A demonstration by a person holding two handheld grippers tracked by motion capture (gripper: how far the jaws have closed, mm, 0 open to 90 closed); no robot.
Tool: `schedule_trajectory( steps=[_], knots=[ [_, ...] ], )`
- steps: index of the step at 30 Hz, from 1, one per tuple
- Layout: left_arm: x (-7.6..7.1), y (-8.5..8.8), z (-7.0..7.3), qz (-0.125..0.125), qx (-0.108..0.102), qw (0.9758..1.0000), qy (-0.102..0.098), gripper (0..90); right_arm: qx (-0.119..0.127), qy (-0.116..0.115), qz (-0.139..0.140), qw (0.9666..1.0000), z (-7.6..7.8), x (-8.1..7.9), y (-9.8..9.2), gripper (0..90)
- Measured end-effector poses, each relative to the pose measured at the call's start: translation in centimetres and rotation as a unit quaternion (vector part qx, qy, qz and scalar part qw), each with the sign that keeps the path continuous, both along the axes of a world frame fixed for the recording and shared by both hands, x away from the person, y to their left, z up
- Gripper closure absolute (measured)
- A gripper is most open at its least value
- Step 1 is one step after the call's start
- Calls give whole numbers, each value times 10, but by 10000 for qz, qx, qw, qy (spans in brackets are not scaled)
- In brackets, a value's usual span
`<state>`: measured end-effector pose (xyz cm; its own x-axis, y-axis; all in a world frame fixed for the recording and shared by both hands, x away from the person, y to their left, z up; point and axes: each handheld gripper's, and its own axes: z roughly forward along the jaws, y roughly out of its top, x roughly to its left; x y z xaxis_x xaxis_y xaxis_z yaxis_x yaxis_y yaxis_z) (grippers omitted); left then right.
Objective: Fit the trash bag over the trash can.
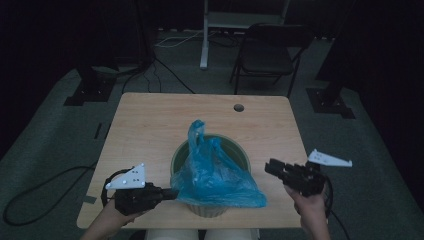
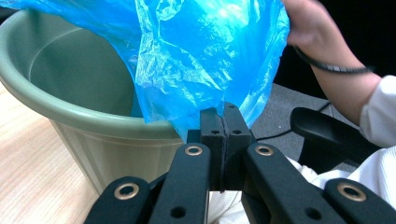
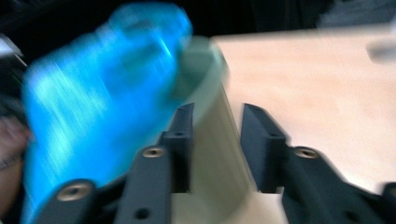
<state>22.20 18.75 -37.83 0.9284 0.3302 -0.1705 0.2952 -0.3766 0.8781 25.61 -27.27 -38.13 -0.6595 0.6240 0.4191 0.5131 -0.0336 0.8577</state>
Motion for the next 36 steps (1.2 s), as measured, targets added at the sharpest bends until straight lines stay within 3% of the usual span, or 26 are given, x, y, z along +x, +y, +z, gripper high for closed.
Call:
schedule_trajectory(
  steps=[1, 3, 4, 5, 6, 7, 8, 10, 13, 15, 17, 18, 19, 20, 21, 23, 24, 26, 28, 30, 33, 34, 36],
  knots=[
    [1, 0, 0, 2, -24, 10000, 33, 900, 105, -153, 253, 9995, 22, 13, 15, 546],
    [1, 1, 0, -12, -45, 10000, 36, 900, 163, -201, 393, 9989, 31, 18, 24, 532],
    [1, 1, 1, 11, -67, 10000, 50, 900, 283, -183, 787, 9963, 44, 26, 44, 494],
    [1, 2, 1, 8, -67, 10000, 39, 900, 323, -137, 939, 9950, 48, 28, 54, 494],
    [1, 2, 1, 5, -87, 10000, 31, 900, 323, -137, 939, 9950, 48, 28, 54, 494],
    [1, 3, 2, -8, -72, 10000, 15, 900, 280, -78, 1286, 9913, 52, 29, 73, 466],
    [1, 3, 2, -8, -72, 10000, 15, 900, 280, -78, 1286, 9913, 52, 29, 73, 466],
    [1, 3, 2, -11, -86, 10000, 28, 900, 159, 44, 1693, 9854, 52, 25, 92, 457],
    [1, 2, 2, -25, -68, 10000, 15, 900, -11, 105, 1789, 9838, 50, 22, 100, 462],
    [1, 2, 2, -21, -71, 10000, 28, 900, -280, 96, 1911, 9811, 48, 20, 105, 555],
    [0, 2, 2, -39, -64, 10000, 20, 900, -306, 67, 2030, 9787, 46, 15, 104, 742],
    [-1, 2, 3, -29, -72, 10000, 21, 900, -245, -64, 2085, 9777, 47, 6, 100, 851],
    [-1, 2, 3, -33, -70, 10000, 14, 900, -245, -64, 2085, 9777, 47, 6, 100, 851],
    [-2, 1, 3, -44, -66, 10000, 5, 900, -138, -222, 2120, 9769, 48, -7, 94, 900],
    [-2, 1, 3, -49, -59, 10000, 0, 900, -138, -222, 2120, 9769, 48, -7, 94, 900],
    [-3, 1, 3, -60, -57, 10000, 5, 900, -29, -357, 2176, 9754, 46, -23, 90, 900],
    [-4, 0, 3, -68, -54, 10000, 4, 900, 27, -505, 2204, 9741, 42, -40, 87, 900],
    [-4, 0, 3, -73, -51, 10000, -2, 900, 67, -509, 2205, 9740, 37, -48, 86, 900],
    [-5, 1, 2, -75, -71, 9999, -5, 900, 7, -479, 2040, 9778, 17, -68, 83, 900],
    [-7, 0, 1, -101, -75, 9999, -17, 900, 139, -219, 2098, 9774, -4, -74, 82, 900],
    [-8, -2, -2, -103, -14, 9999, -15, 900, 110, 160, 1982, 9800, -38, -76, 84, 900],
    [-8, -2, -2, -103, -14, 9999, -15, 900, 110, 160, 1982, 9800, -38, -76, 84, 900],
    [-9, -3, -5, -98, 11, 10000, 12, 900, 150, 452, 1869, 9812, -59, -74, 84, 900]
  ],
)
